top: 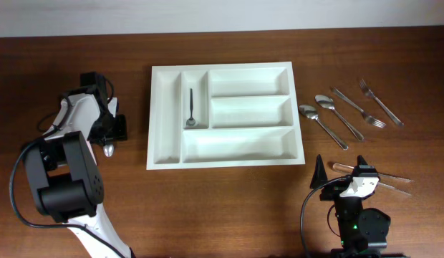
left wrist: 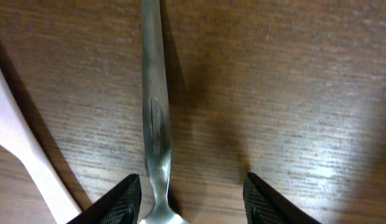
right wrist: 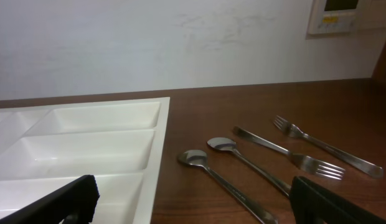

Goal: Pack container
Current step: 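Return the left gripper to the second small spoon and grasp it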

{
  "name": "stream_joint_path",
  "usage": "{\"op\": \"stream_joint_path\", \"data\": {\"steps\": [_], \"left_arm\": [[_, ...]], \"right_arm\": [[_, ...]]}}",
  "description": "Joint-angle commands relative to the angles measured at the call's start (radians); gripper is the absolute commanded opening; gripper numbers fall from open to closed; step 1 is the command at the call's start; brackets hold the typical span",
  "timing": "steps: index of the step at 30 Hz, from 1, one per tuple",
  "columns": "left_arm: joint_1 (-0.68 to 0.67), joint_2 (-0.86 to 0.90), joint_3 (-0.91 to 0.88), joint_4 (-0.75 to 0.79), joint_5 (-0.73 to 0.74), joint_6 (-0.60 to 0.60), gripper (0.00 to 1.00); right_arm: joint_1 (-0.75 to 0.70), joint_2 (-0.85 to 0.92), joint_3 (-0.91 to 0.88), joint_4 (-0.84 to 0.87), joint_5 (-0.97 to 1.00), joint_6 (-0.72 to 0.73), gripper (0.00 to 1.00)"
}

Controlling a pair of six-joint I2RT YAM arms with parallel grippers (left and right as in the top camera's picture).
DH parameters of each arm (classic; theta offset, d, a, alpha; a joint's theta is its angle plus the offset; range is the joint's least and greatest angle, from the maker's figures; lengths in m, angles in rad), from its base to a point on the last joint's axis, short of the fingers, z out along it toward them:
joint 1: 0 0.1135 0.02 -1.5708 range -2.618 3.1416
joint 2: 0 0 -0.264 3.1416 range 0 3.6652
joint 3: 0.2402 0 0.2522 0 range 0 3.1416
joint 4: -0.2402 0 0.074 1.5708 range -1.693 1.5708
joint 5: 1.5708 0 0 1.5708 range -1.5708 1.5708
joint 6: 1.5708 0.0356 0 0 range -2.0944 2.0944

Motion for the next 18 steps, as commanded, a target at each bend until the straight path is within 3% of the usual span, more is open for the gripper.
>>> {"op": "stream_joint_path", "data": {"steps": [1, 7, 10, 11, 14, 18], "left_arm": [[0.01, 0.016, -0.008, 0.026, 0.018, 0.019, 0.5], [0.022, 0.054, -0.009, 0.032, 0.018, 0.019, 0.46], [0.028, 0.06, -0.009, 0.036, 0.018, 0.019, 0.35], [0.031, 0.06, -0.009, 0.039, 0.018, 0.019, 0.23], [0.039, 0.06, -0.009, 0.045, 0.018, 0.019, 0.07], [0.045, 0.06, -0.009, 0.053, 0.018, 0.019, 0.02]], "right_arm": [[0.006, -0.006, -0.005, -0.005, 0.006, 0.008, 0.99], [0.006, -0.006, -0.005, -0.005, 0.006, 0.008, 0.99], [0.006, -0.006, -0.005, -0.005, 0.006, 0.008, 0.99], [0.006, -0.006, -0.005, -0.005, 0.006, 0.008, 0.99], [0.006, -0.006, -0.005, -0.005, 0.006, 0.008, 0.99], [0.006, -0.006, -0.005, -0.005, 0.006, 0.008, 0.99]]}}
